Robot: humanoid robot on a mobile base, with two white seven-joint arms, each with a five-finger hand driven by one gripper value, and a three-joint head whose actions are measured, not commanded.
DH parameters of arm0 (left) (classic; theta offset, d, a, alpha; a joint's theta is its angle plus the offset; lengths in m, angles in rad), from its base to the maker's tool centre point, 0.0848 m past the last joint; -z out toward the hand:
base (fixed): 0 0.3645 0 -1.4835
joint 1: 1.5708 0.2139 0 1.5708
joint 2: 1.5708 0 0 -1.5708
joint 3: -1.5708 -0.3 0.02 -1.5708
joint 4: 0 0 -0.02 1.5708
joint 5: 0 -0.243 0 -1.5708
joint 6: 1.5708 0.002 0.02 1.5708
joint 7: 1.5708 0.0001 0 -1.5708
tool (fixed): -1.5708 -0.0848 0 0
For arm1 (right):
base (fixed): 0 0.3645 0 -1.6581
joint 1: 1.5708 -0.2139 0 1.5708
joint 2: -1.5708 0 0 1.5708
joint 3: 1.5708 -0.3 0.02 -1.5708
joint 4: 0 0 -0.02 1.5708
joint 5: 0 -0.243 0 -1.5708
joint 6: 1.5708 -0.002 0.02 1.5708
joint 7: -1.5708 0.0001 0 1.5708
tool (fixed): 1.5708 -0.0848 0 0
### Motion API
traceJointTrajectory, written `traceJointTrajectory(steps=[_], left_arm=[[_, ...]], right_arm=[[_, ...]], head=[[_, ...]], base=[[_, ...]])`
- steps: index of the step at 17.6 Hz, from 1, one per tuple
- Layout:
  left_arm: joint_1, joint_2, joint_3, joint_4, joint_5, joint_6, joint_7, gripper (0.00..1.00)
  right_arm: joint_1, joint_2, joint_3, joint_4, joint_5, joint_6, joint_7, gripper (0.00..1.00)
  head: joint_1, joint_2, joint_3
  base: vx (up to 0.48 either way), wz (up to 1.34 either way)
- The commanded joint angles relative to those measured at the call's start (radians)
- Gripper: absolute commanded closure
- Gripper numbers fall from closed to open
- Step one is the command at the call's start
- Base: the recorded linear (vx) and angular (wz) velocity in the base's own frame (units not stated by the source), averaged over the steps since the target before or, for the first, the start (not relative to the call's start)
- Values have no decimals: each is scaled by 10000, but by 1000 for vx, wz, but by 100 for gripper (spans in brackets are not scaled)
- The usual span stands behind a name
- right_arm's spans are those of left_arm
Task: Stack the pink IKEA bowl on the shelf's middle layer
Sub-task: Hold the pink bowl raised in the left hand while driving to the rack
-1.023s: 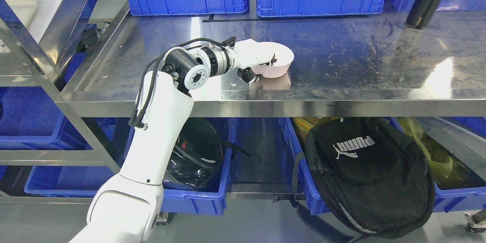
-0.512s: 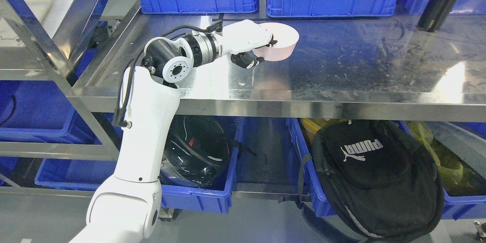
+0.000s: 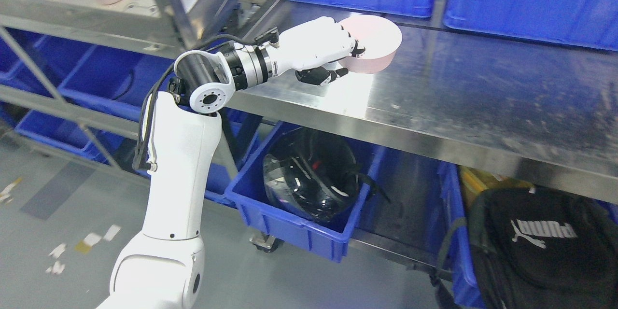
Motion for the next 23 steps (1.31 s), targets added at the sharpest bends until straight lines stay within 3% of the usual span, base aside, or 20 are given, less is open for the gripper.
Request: traceJointTrajectory(steps=[1, 16, 23], left_arm=[[632, 161, -601, -399, 175, -198, 420, 97], [1000, 161, -1001, -384, 160, -14, 896, 97], [1062, 161, -909, -384, 160, 93, 911, 97]], right_arm=[[228, -175, 0, -175, 0, 8, 8, 0], [228, -175, 0, -175, 0, 8, 8, 0], [228, -175, 0, -175, 0, 8, 8, 0]], head=[[0, 0, 0], [0, 4, 0], [0, 4, 0]], base=[[-8, 1006], [81, 1323], [181, 586]])
